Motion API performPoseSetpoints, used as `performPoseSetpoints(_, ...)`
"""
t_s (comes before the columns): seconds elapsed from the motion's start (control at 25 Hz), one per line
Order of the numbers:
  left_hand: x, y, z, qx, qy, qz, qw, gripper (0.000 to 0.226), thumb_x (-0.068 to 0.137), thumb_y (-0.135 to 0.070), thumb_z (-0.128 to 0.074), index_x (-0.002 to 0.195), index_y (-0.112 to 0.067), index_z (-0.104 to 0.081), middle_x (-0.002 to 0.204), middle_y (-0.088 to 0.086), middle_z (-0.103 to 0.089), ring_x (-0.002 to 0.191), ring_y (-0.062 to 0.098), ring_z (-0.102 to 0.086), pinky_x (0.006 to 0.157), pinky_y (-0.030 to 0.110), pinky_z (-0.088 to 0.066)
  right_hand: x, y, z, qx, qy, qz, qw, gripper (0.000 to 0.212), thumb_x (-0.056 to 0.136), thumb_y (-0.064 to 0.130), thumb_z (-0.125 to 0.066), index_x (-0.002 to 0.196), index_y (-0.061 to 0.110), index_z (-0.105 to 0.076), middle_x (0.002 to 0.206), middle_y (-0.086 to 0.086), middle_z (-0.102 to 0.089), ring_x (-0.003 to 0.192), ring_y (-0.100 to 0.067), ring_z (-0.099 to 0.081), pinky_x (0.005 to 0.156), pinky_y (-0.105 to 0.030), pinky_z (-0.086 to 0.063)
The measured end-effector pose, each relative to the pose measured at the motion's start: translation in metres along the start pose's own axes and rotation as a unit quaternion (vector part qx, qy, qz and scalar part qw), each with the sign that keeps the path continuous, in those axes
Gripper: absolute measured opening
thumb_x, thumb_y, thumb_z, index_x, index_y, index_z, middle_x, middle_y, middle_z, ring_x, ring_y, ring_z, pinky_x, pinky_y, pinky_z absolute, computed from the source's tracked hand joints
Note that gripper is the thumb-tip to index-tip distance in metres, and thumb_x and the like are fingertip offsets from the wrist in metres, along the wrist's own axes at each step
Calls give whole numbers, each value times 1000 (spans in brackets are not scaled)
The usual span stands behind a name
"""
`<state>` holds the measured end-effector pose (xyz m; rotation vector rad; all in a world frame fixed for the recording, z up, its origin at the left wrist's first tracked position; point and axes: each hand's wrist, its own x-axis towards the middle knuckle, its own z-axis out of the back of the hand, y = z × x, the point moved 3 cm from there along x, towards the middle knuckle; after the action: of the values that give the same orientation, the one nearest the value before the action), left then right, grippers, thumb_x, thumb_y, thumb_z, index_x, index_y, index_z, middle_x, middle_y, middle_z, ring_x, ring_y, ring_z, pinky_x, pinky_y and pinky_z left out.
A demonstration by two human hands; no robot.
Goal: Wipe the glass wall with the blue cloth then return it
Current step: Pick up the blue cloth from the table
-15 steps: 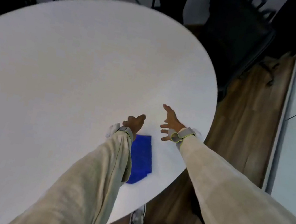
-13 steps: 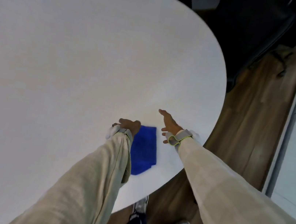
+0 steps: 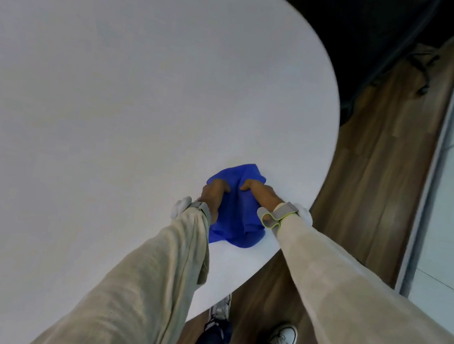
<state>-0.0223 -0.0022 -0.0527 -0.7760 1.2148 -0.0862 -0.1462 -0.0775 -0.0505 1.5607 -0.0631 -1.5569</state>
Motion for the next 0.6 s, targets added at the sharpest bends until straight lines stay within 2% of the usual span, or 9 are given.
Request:
performPoseSetpoints(0.04,-2,-14,-17,4,24,-19,1000,64,61,-33,-63,123,-12,-62,123,10,-60,103,31,-52,82,38,-40,-6,9,26,14,-13,0,1000,36,80,33,-68,105,8,-65,108,-10,-64,91,-27,-61,72,-32,-50)
performPoseSetpoints(0.12,6,-37,-53,2,61,-59,996,63,56,-34,-65,117,-18,-66,125,8,-66,104,31,-57,87,41,-44,-18,21,75,36,-32,13,999,22,78,30,-67,91,12,-67,106,-10,-66,98,-30,-62,90,-38,-50)
performPoseSetpoints(0.2,-29,-72,-100,17,119,-96,988,50,63,-33,-66,111,-20,-71,123,6,-71,107,32,-62,96,44,-48,-44,32,140,76,-85,33,993,10,77,23,-66,76,14,-64,97,-9,-65,90,-28,-59,88,-37,-50)
performPoseSetpoints(0.28,-80,-101,-165,29,215,-134,967,49,75,-28,-62,121,-15,-73,124,11,-75,112,35,-66,101,47,-51,-86,32,215,116,-151,60,980,8,72,21,-66,72,13,-64,93,-10,-65,86,-27,-58,81,-36,-48)
performPoseSetpoints(0.4,-142,-120,-257,35,318,-177,931,51,75,-24,-63,123,-10,-74,121,14,-78,114,37,-69,102,48,-54,-149,18,306,160,-226,97,956,27,73,27,-71,92,7,-69,106,-12,-68,97,-27,-63,95,-39,-49)
performPoseSetpoints(0.44,-161,-121,-284,40,339,-187,921,49,71,-24,-66,116,-10,-76,116,14,-79,112,38,-70,104,52,-53,-171,11,330,174,-244,96,949,41,75,33,-76,105,6,-69,112,-11,-70,104,-28,-65,101,-41,-50)
performPoseSetpoints(0.52,-218,-124,-360,68,392,-212,893,44,67,-23,-67,108,-9,-78,107,14,-81,106,38,-72,103,55,-54,-235,-12,394,170,-306,97,932,71,61,49,-86,117,9,-67,114,-9,-72,105,-29,-69,99,-45,-53)
performPoseSetpoints(0.56,-250,-121,-394,85,425,-216,875,48,66,-22,-67,110,-6,-77,107,15,-81,106,39,-73,102,56,-55,-266,-25,426,160,-341,98,921,72,58,50,-88,115,11,-67,112,-8,-72,103,-28,-69,97,-44,-54)
performPoseSetpoints(0.6,-293,-115,-433,105,463,-215,853,53,64,-22,-68,113,-5,-76,108,17,-81,106,40,-74,102,58,-55,-308,-44,461,154,-383,103,905,62,63,45,-87,111,12,-68,110,-6,-72,103,-26,-69,95,-41,-55)
